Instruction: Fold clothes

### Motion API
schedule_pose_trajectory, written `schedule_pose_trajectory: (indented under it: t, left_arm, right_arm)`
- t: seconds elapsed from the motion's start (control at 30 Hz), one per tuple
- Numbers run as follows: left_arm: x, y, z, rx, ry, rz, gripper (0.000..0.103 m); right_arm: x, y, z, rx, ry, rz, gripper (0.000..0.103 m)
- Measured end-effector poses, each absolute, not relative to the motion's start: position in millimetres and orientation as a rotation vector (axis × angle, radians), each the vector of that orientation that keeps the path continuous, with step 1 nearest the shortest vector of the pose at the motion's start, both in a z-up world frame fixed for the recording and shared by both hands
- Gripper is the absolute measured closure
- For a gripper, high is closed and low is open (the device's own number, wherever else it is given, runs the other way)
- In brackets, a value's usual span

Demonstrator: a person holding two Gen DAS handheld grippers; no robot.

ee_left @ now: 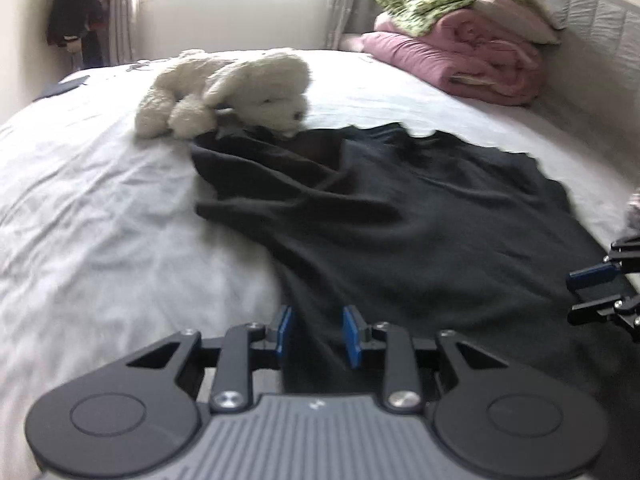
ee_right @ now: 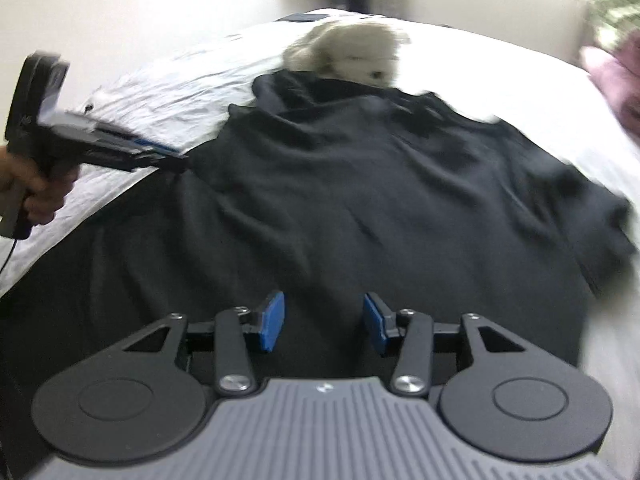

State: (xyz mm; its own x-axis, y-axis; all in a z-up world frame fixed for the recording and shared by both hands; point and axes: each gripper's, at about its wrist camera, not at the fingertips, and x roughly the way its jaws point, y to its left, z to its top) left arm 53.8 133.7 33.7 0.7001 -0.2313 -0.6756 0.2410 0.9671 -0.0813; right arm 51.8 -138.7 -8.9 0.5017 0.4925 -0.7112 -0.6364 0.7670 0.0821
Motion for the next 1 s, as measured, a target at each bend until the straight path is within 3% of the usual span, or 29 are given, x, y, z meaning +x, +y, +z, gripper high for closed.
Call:
schedule_pose_trajectory:
  t: [0.2, 0.4, 0.57, 0.63, 0.7, 0.77, 0.8, 0.83, 0.87, 0.9, 1.0]
  left_arm:
    - [78, 145, 24, 0.028, 0.747, -0.257, 0.073]
    - [120, 202, 26, -0.324, 0.74, -0.233, 0.071]
    - [156, 239, 14, -0.589, 0.693, -0.23, 0.061]
    - [166, 237, 13, -0.608, 0.67, -0.247, 0.05]
    - [178, 230, 14, -0.585, 0.664, -0.24, 0.049]
    - [190, 223, 15, -0.562, 0.657, -0.233, 0.053]
    - [196, 219, 15, -0.55, 0.654, -0.23, 0.061]
    - [200, 215, 17, -0.516, 0.65, -0.225, 0.085]
    - [204, 211, 20, -0.476, 0.646, -0.221, 0.097]
    - [207, 207, 23, -0.436, 0.644, -0.21, 0.103]
    - [212, 207, 34, -0.372, 0.604, -0.143, 0.103]
  right_arm:
    - [97, -124, -20, -0.254, 0.783, 0.696, 0.047]
    - [116, -188, -15, -0.196, 0.815, 0.477, 0.046]
    - [132, -208, -7, -0.063, 0.829, 0.435, 0.043]
    - [136, -211, -4, -0.018, 0.82, 0.449, 0.043]
    - [146, -212, -4, -0.003, 0.811, 0.425, 0.043]
    - [156, -219, -4, 0.005, 0.801, 0.383, 0.043]
    - [161, -224, -5, 0.008, 0.796, 0.359, 0.043]
    - [166, -228, -5, 0.011, 0.791, 0.335, 0.043]
    - [171, -233, -5, 0.014, 0.785, 0.311, 0.043]
    - [176, -237, -6, 0.017, 0.78, 0.287, 0.043]
    - [191, -251, -7, 0.026, 0.763, 0.216, 0.043]
